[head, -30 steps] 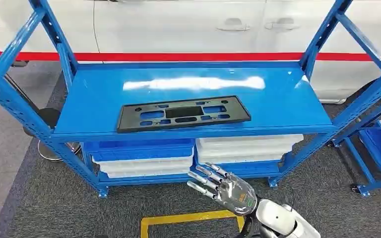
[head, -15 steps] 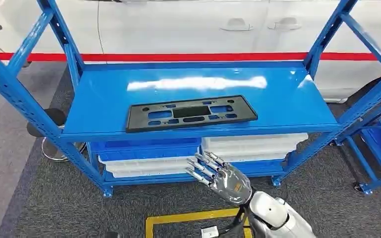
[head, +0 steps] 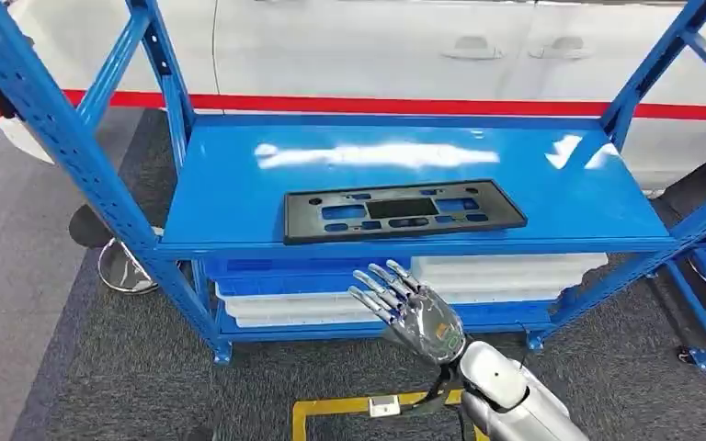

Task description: Take the parts from the cabinet and place them on the table.

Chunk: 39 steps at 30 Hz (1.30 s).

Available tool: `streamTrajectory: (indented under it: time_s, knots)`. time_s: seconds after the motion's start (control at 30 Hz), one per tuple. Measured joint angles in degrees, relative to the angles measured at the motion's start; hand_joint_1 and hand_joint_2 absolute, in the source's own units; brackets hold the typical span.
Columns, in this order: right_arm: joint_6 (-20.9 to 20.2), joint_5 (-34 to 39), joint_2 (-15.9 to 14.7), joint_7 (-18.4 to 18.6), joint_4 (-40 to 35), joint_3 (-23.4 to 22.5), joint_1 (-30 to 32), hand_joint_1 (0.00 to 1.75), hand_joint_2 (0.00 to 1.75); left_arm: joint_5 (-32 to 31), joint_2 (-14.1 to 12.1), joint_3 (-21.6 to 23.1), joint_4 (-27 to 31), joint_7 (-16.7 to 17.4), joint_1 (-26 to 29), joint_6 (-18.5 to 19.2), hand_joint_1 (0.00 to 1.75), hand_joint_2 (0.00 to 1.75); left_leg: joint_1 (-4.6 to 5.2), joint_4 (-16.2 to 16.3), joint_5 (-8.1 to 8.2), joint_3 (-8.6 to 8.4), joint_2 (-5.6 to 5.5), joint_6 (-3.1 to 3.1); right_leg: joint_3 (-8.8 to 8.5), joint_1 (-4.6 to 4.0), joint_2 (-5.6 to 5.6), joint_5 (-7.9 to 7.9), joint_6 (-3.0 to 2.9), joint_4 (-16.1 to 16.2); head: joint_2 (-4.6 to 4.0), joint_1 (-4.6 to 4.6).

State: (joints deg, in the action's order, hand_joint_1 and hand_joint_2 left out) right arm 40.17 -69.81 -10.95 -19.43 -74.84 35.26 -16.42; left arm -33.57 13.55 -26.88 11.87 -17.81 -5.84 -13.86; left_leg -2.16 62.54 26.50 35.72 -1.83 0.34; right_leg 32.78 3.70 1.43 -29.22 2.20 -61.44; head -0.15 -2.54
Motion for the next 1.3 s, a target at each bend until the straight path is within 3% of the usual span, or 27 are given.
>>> streamTrajectory:
  time_s: [0.1, 0.13, 0.17, 0.23, 0.27, 0.3, 0.33, 0.4, 0.47, 0.5, 0.53, 0.6, 0.63, 0.67, 0.73, 0.77, 0.8, 0.83, 0.9, 0.97, 1.03, 1.07, 1.17, 1.2, 1.23, 1.27, 1.3]
  knots:
    - [0.0, 1.2, 0.8, 0.0, 0.5, 0.0, -0.3, 0.00, 1.75, -0.1, 0.0, 0.0, 0.0, 0.1, -0.1, -0.4, 0.00, 0.00, 0.55, -0.3, -0.14, 0.02, -0.01, 0.28, 6.43, -0.78, -0.41, -5.58, -0.59, -12.8, 0.00, 0.00]
    - [0.0, 1.2, 0.9, 0.0, 0.7, 0.0, -0.3, 0.00, 1.75, -0.1, 0.0, 0.0, 0.0, 0.2, -0.1, -0.5, 0.00, 0.00, 0.92, -0.3, -0.09, 0.00, -0.03, 0.39, 8.19, -1.12, -0.44, -6.13, -1.07, -16.0, 0.00, 0.00]
    - [0.0, 1.2, 0.9, 0.0, 0.8, 0.0, -0.3, 0.00, 1.75, -0.1, 0.0, 0.0, 0.0, 0.3, -0.1, -0.6, 0.00, 0.00, 1.29, -0.3, -0.05, -0.06, -0.13, 0.58, 8.74, -1.54, -0.48, -5.46, -1.69, -16.5, 0.00, 0.00]
    - [0.0, 1.2, 0.9, 0.0, 1.0, 0.0, -0.4, 0.00, 1.75, -0.1, 0.0, 0.0, 0.0, 0.3, -0.1, -0.6, 0.00, 0.00, 2.30, -0.4, -0.03, -0.34, -0.37, 0.98, 6.50, -2.98, -0.65, -1.32, -3.78, -11.0, 0.00, 0.00]
    - [0.0, 1.2, 0.9, 0.0, 1.1, 0.1, -0.4, 0.00, 1.75, -0.1, 0.0, 0.0, 0.0, 0.3, -0.2, -0.6, 0.00, 0.00, 2.91, -0.6, -0.04, -0.63, -0.44, 1.15, 4.07, -3.85, -0.76, 1.46, -5.45, -5.8, 0.00, 0.00]
    - [0.0, 1.3, 0.9, 0.0, 1.1, 0.1, -0.6, 0.00, 1.75, -0.1, 0.1, 0.0, 0.0, 0.3, -0.1, -0.6, 0.00, 0.00, 2.98, -0.9, -0.12, -0.91, -0.45, 1.51, 2.31, -4.90, -0.69, 2.80, -7.43, -1.6, 0.00, -0.02]
    - [0.0, 1.3, 0.9, 0.0, 1.1, 0.1, -0.7, 0.00, 1.75, -0.2, 0.5, 0.0, -0.1, 0.3, -0.1, -0.6, 0.00, 0.00, 3.50, -1.1, -0.21, -0.88, -0.25, 1.46, 1.59, -4.89, -0.13, 2.04, -8.69, -0.8, 0.00, -0.24]
    - [0.0, 2.0, 1.2, 0.1, 1.3, 0.1, -1.1, 0.00, 1.75, -0.3, 0.2, 0.0, -0.1, 0.7, -0.2, -0.8, 0.00, 0.00, 2.68, -1.9, -0.74, -0.71, -0.37, 1.04, 1.27, -5.44, -0.37, 2.24, -8.94, 1.1, 0.00, -0.07]
    - [0.0, 3.0, 1.2, 0.2, 1.6, 0.1, -1.3, 0.00, 1.75, -0.6, 0.3, 0.0, -0.1, 1.0, -0.3, -1.1, 0.00, 0.00, 2.85, -3.1, -1.18, -1.52, -0.23, 0.55, 0.12, -5.49, -0.36, 3.12, -9.24, 3.5, 0.00, -0.02]
    - [0.0, 3.4, 1.2, 0.2, 1.6, 0.1, -1.2, 0.00, 1.75, -0.8, 0.1, 0.0, -0.1, 1.0, -0.1, -1.2, 0.00, 0.00, 2.90, -2.1, -0.83, -1.37, -0.01, 0.67, -1.13, -4.48, 0.44, 4.14, -7.49, 5.5, 0.00, -0.07]
    - [0.0, 3.7, 1.2, 0.2, 1.7, 0.2, -1.4, 0.00, 1.75, -0.9, 0.1, 0.0, -0.1, 1.1, -0.1, -1.4, 0.00, 0.00, 3.05, -0.3, 0.79, -0.47, 0.37, 0.06, -1.85, -4.38, 0.37, 4.47, -6.94, 6.7, 0.00, -0.04]
    - [0.0, 4.3, 1.0, 0.3, 2.0, 0.2, -1.7, 0.00, 1.75, -1.0, 0.1, 0.0, -0.1, 1.2, -0.3, -1.5, 0.00, 0.00, 2.57, 7.4, 5.05, 3.47, 0.53, -0.91, -1.70, -4.05, 0.74, 4.62, -6.22, 6.7, 0.00, -0.07]
    - [0.0, 4.7, 0.9, 0.3, 2.2, 0.2, -1.7, 0.00, 1.75, -1.1, 0.1, 0.0, -0.1, 1.2, -0.2, -1.6, 0.00, 0.00, 2.29, 10.7, 6.30, 5.07, 0.60, -1.38, -1.61, -3.93, 0.92, 4.45, -5.82, 6.5, 0.00, -0.04]
    - [0.0, 5.2, 0.9, 0.4, 2.4, 0.2, -1.7, 0.00, 1.75, -1.1, 0.0, 0.0, -0.1, 1.2, -0.1, -1.7, 0.00, 0.00, 1.98, 12.3, 6.37, 5.88, 0.71, -1.83, -1.47, -3.73, 0.95, 4.30, -5.40, 6.2, 0.00, -0.07]
    - [0.0, 5.9, 0.9, 0.6, 2.7, 0.2, -1.7, 0.00, 1.75, -1.2, -0.2, 0.0, -0.1, 1.3, 0.0, -1.7, 0.00, 0.00, 1.38, 7.8, 2.90, 3.60, 0.90, -2.85, -1.21, -3.07, 0.95, 3.70, -4.22, 5.2, 0.00, -0.04]
    - [0.0, 6.4, 0.9, 0.8, 2.9, 0.2, -1.8, 0.00, 1.75, -1.3, -0.3, 0.0, -0.1, 1.3, 0.0, -1.8, 0.00, 0.00, 0.97, 2.8, 0.33, 0.91, 0.98, -3.36, -0.97, -2.64, 0.94, 3.21, -3.47, 4.2, 0.00, -0.07]
    - [0.0, 6.6, 0.8, 0.9, 3.0, 0.2, -2.0, 0.00, 1.75, -1.4, -0.4, 0.0, -0.1, 1.3, -0.1, -1.8, 0.00, 0.00, 0.62, -1.5, -0.49, -1.05, 0.96, -3.72, -0.59, -2.24, 0.96, 2.57, -2.62, 3.0, 0.00, -0.04]
    - [0.0, 6.9, 0.8, 0.9, 3.2, 0.2, -2.2, 0.00, 1.75, -1.5, -0.3, 0.0, -0.1, 1.3, -0.1, -1.8, 0.00, 0.00, 1.09, 0.2, 0.42, -0.27, 0.07, -3.27, -0.26, -2.36, 0.85, 2.22, -2.09, 2.4, 0.00, -0.09]
    - [0.0, 7.5, 0.9, 0.9, 3.2, 0.1, -2.6, 0.00, 1.75, -1.8, -0.4, -0.1, -0.1, 1.3, 0.0, -1.9, 0.00, 0.00, 1.22, -0.4, 0.26, -0.34, 0.08, -0.76, 0.26, -2.69, 0.51, 1.76, -1.52, 1.2, 0.00, -0.04]
    - [0.0, 9.2, 1.2, 0.9, 3.5, 0.1, -2.7, 0.00, 1.75, -1.9, -0.4, -0.1, -0.1, 1.4, -0.1, -2.0, 0.00, 0.00, 1.38, -0.3, 0.16, -0.26, 0.15, 0.26, 0.20, -2.68, 0.46, 1.98, -1.30, 1.6, 0.00, -0.07]
    - [0.0, 11.5, 1.2, 1.0, 3.7, 0.0, -2.9, 0.00, 1.75, -1.9, -0.4, -0.1, 0.0, 1.4, -0.1, -2.1, 0.00, 0.00, 1.00, -0.5, -0.17, -0.28, 0.14, 0.81, 0.24, -2.32, 0.07, 1.81, -1.10, 1.9, 0.00, -0.07]
    - [-0.1, 13.6, 1.2, 1.1, 4.1, 0.0, -3.1, 0.00, 1.75, -1.9, -0.4, -0.1, -0.1, 1.4, -0.1, -2.2, 0.00, 0.00, 0.93, -0.7, -0.33, -0.29, 0.03, 1.05, 0.79, -2.33, 0.08, 0.67, -0.75, 0.5, 0.00, -0.02]
    - [-1.3, 22.0, 1.3, 1.2, 5.6, 0.0, -3.7, 0.00, 1.75, -2.0, -0.4, -0.2, -0.1, 1.1, -0.1, -3.0, 0.00, 0.00, 1.03, -0.8, -0.56, -0.02, 0.03, 1.42, 6.15, -2.18, -0.44, -4.84, -0.54, -11.0, 0.00, -0.02]
    - [-1.1, 23.4, 1.3, 1.2, 6.1, 0.0, -3.7, 0.00, 1.75, -2.1, -0.4, -0.2, -0.1, 0.7, -0.1, -3.3, 0.00, 0.00, 1.14, -0.8, -0.56, 0.01, 0.01, 1.42, 7.57, -2.20, -0.46, -5.50, -0.60, -13.9, 0.00, -0.04]
    - [-0.9, 24.2, 1.3, 1.3, 6.7, 0.1, -3.7, 0.00, 1.75, -2.4, -0.5, -0.2, -0.1, 0.3, -0.1, -4.0, 0.00, 0.00, 1.31, -0.8, -0.56, -0.01, -0.05, 1.43, 8.02, -2.27, -0.48, -4.83, -0.83, -14.4, 0.00, -0.02]
    - [-0.9, 24.6, 1.3, 1.3, 7.0, 0.1, -3.7, 0.00, 1.75, -2.4, -0.5, -0.2, -0.1, -0.1, -0.1, -4.6, 0.00, 0.00, 1.50, -0.8, -0.56, -0.05, -0.16, 1.43, 7.35, -2.42, -0.52, -3.18, -1.22, -12.7, 0.00, -0.04]
    - [-0.8, 24.9, 1.3, 1.3, 7.3, 0.1, -3.6, 0.00, 1.75, -2.6, -0.5, -0.2, -0.1, -0.5, -0.1, -5.3, 0.00, 0.00, 1.76, -0.9, -0.55, -0.18, -0.26, 1.44, 5.50, -2.67, -0.58, -0.65, -1.89, -8.7, 0.00, -0.02]
